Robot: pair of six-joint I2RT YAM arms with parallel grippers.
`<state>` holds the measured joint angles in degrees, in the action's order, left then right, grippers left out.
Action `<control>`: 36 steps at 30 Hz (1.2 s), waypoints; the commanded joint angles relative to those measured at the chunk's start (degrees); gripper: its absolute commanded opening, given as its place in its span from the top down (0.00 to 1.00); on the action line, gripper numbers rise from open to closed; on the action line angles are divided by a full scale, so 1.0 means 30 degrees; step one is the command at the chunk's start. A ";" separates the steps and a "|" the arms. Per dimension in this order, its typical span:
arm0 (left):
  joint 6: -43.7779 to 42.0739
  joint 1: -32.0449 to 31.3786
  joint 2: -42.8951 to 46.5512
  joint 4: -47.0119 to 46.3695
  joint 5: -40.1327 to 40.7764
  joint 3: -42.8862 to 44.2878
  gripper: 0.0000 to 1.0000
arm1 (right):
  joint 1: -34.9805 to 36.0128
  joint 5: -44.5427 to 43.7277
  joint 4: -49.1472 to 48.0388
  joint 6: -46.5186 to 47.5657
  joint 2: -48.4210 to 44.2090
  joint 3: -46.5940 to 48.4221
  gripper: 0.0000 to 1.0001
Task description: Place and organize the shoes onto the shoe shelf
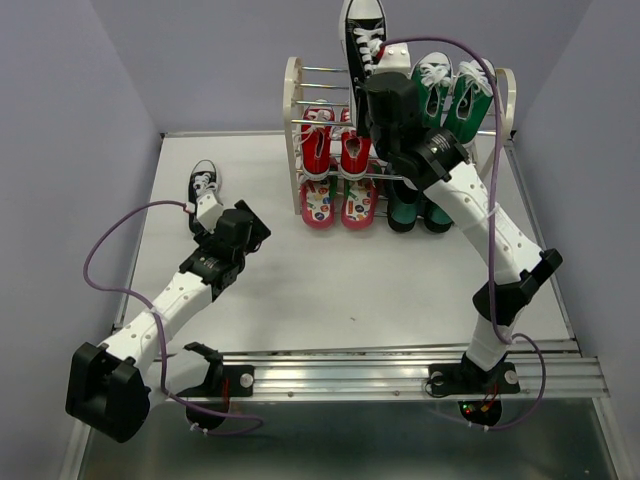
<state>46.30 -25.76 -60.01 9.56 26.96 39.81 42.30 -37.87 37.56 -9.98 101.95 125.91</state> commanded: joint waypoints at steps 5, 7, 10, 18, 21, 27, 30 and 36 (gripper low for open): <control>-0.0288 0.0207 -0.0036 -0.0258 0.0183 -0.0117 0.01 | -0.0449 0.1344 -0.0012 -0.2033 -0.0029 0.2649 0.99; -0.0288 0.0236 -0.0095 -0.0257 0.0125 -0.0058 0.01 | -0.0625 0.1226 0.0164 -0.2181 0.0029 0.2708 0.99; -0.0288 0.0237 -0.0183 -0.0199 0.0066 -0.0029 0.01 | -0.0625 0.0495 0.0253 -0.2270 0.0234 0.2796 0.99; -0.0288 0.0207 -0.0416 -0.0287 -0.0081 -0.0087 0.01 | -0.0625 0.0639 0.0429 -0.2270 0.0353 0.3647 0.99; -0.0288 0.0266 -0.0534 -0.0229 -0.0080 0.0001 0.01 | -0.0625 0.0349 0.0429 -0.2270 0.0235 0.3297 0.99; -0.0347 0.0237 -0.0622 -0.0199 -0.0081 0.0147 0.01 | -0.0801 -0.0122 0.0458 -0.2474 0.0556 0.2768 0.96; -0.0318 0.0266 -0.0564 -0.0083 -0.0052 0.0147 0.01 | -0.1209 -0.0239 0.0429 -0.2650 0.0790 0.2796 0.95; -0.0230 0.0295 -0.0447 0.0035 0.0124 0.0089 0.01 | -0.1621 -0.0211 0.0458 -0.2826 0.1435 0.2943 0.89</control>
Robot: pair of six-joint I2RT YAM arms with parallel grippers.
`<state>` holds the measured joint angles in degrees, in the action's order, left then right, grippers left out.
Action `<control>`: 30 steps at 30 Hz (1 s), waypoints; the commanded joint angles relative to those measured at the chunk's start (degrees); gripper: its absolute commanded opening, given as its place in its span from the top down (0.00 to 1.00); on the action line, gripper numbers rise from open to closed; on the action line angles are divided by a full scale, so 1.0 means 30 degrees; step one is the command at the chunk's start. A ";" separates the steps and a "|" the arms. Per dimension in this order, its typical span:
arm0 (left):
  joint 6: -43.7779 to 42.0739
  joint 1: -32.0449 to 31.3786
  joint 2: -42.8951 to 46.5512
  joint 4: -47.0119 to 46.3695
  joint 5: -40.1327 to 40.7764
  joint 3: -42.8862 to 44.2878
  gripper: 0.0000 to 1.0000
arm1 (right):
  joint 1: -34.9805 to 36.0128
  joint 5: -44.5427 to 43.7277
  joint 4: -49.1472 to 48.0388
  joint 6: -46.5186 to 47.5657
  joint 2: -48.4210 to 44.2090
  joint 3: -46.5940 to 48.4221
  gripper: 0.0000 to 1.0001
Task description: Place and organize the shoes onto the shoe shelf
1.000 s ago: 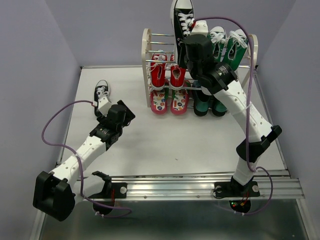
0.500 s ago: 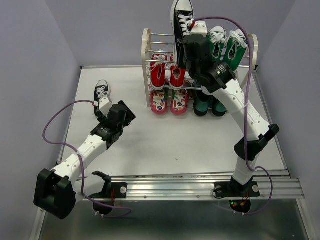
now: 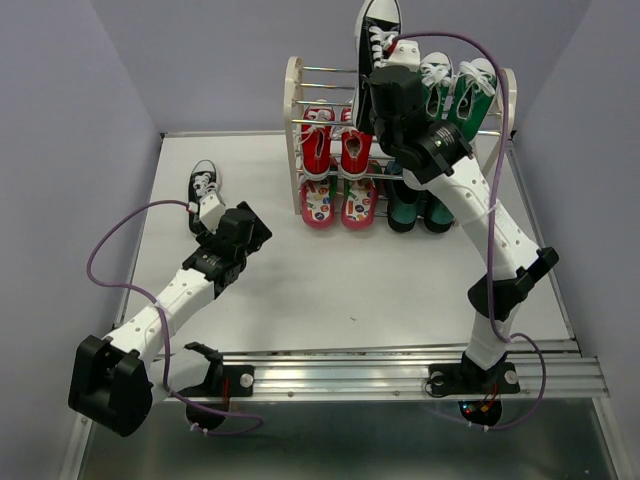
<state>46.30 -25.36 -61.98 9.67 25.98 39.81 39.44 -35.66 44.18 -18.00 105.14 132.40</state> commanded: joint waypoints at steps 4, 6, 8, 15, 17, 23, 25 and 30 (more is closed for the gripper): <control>-0.0200 0.0164 0.0209 0.0057 0.0540 0.0118 0.01 | -0.1018 -0.0302 -0.1749 -0.0211 0.0635 0.0896 0.76; -0.0200 0.0164 0.0180 0.0057 0.0511 0.0089 0.01 | -0.1194 0.0021 -0.1749 -0.0124 0.0782 0.0926 0.68; -0.0200 0.0164 0.0151 0.0087 0.0540 0.0118 0.01 | -0.1194 0.0109 -0.1749 -0.0065 0.0841 0.0926 0.64; -0.0229 0.0223 -0.0025 0.0116 0.0570 0.0147 0.01 | -0.1370 0.0665 -0.1779 0.0257 0.1163 0.0838 0.63; -0.0171 0.0252 -0.0083 0.0116 0.0570 0.0176 0.01 | -0.1370 0.0753 -0.1779 0.0316 0.1163 0.0692 0.59; -0.0171 0.0310 0.0004 0.0262 0.0657 0.0352 0.01 | -0.1370 0.0900 -0.1749 0.0697 0.1251 0.0457 0.35; -0.0142 0.0310 0.0033 0.0321 0.0745 0.0527 0.01 | -0.1370 0.0988 -0.1925 0.0959 0.1222 0.0311 0.31; -0.0171 0.0486 -0.0083 0.0671 0.1096 0.1199 0.01 | -0.1370 0.2013 -0.3065 0.2335 0.0901 0.0339 0.27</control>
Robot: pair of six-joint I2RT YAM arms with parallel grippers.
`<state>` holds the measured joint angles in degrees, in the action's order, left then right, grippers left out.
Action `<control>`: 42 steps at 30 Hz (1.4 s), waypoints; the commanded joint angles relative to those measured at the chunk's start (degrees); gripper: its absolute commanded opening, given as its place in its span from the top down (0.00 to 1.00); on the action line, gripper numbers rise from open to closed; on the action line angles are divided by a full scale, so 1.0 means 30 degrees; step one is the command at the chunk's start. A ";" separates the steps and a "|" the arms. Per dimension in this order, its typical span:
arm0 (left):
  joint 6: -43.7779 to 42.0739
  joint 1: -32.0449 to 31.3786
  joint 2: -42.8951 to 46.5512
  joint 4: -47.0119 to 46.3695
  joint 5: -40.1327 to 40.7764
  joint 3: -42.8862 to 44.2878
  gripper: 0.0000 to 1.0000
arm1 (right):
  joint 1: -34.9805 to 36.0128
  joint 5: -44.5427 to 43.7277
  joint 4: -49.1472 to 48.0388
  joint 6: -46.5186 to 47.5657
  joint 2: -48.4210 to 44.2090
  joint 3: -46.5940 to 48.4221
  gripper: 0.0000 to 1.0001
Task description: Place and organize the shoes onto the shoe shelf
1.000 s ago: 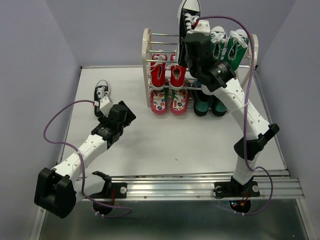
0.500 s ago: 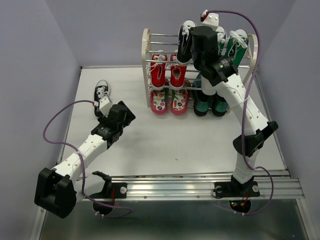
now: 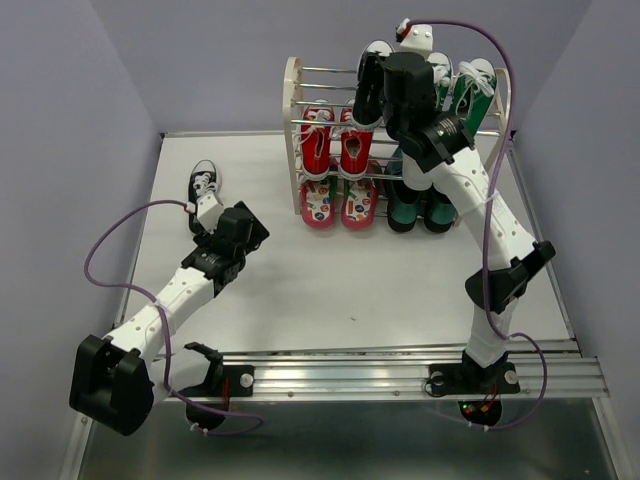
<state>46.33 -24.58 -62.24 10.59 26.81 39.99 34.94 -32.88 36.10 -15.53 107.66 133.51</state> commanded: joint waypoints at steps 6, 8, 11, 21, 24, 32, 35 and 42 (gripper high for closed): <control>0.0056 0.0720 -0.0201 0.1272 0.1668 0.2079 0.01 | 0.0131 0.1905 -0.1542 0.2799 -0.0844 -0.0556 0.09; 0.0085 0.1013 -0.0172 0.1362 0.2020 0.2169 0.01 | 0.0131 0.2462 -0.1603 0.3357 -0.1022 -0.0676 0.02; 0.0027 0.2154 -0.0405 0.1538 0.2051 0.2607 0.01 | 0.0131 0.3428 -0.1632 0.4061 -0.1344 -0.0968 0.00; -0.0647 0.5057 -0.1811 0.1684 0.1406 0.3926 0.01 | 0.0131 0.4109 -0.1603 0.4708 -0.1842 -0.2433 0.00; -0.0734 0.5495 -0.2250 0.1541 0.1406 0.3898 0.01 | 0.0131 0.2209 -0.1603 0.4591 -0.1959 -0.3048 0.00; -0.1262 0.6551 -0.3277 0.0983 0.0441 0.4249 0.01 | 0.0131 0.0091 -0.1603 0.4093 -0.1960 -0.4162 0.00; -0.1350 0.6640 -0.3278 0.0602 0.0117 0.4220 0.01 | 0.0131 0.0881 -0.1748 0.4092 -0.1784 -0.4192 0.00; -0.1614 0.6991 -0.3482 0.0250 0.0322 0.4308 0.01 | 0.0131 0.1966 -0.2860 0.4532 -0.1871 -0.4689 0.12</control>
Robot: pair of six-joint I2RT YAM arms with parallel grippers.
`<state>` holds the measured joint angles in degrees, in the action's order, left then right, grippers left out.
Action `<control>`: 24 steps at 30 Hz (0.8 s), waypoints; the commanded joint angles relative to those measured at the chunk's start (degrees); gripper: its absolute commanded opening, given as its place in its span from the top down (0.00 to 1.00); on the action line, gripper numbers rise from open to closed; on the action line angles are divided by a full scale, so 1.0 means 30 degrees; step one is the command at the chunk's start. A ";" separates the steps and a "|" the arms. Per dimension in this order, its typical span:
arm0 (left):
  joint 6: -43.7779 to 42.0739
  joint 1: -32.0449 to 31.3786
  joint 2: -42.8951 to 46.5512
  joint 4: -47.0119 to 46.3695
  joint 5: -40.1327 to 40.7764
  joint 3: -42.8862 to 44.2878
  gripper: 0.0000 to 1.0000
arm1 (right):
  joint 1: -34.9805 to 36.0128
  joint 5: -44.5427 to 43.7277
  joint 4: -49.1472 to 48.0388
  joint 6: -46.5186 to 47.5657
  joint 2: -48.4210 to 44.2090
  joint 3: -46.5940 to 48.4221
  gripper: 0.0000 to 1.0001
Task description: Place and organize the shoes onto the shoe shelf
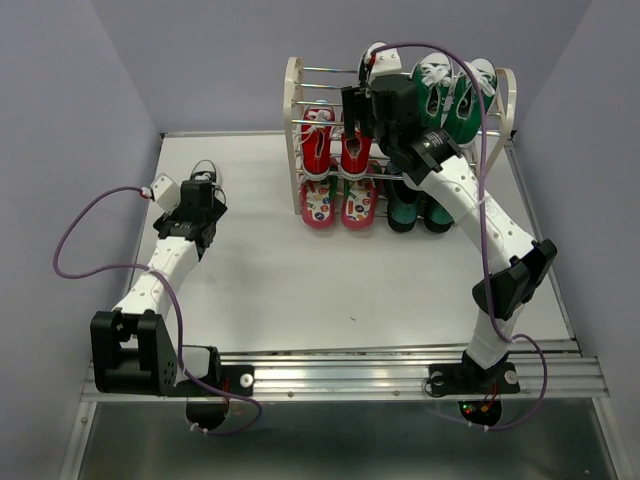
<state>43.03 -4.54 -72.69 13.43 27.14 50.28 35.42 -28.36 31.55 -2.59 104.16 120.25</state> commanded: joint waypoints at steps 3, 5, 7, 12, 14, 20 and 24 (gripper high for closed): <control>-0.0689 0.0486 0.0058 -0.0990 0.0241 0.0730 0.01 | -0.0029 0.0576 -0.1930 0.0335 -0.0998 -0.0969 0.21; -0.0864 0.0574 0.0175 -0.1516 0.0038 0.0438 0.01 | -0.0029 0.0576 -0.2079 0.0365 -0.1204 -0.1175 0.25; -0.1157 0.0662 0.0468 -0.2274 -0.0226 0.0029 0.01 | -0.0029 0.0692 -0.2488 0.0453 -0.1408 -0.1701 0.28; -0.1626 0.0867 0.0470 -0.2807 -0.0871 -0.0237 0.01 | -0.0029 0.1250 -0.3981 0.1449 -0.2521 -0.3400 0.31; -0.1773 0.0897 0.0381 -0.3011 -0.0930 -0.0354 0.01 | -0.0029 0.1250 -0.4071 0.1566 -0.2814 -0.3840 0.30; -0.2328 0.1159 -0.0234 -0.3188 -0.1076 -0.0442 0.01 | -0.0029 0.1309 -0.4218 0.1889 -0.2991 -0.4164 0.09; -0.3031 0.1248 -0.0556 -0.3772 -0.1251 -0.0646 0.01 | -0.0029 0.1455 -0.4218 0.1801 -0.3254 -0.4135 0.00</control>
<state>37.28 -1.34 -73.82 5.23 23.64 49.17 35.38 -24.80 20.21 1.52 97.71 107.83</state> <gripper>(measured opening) 0.986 0.992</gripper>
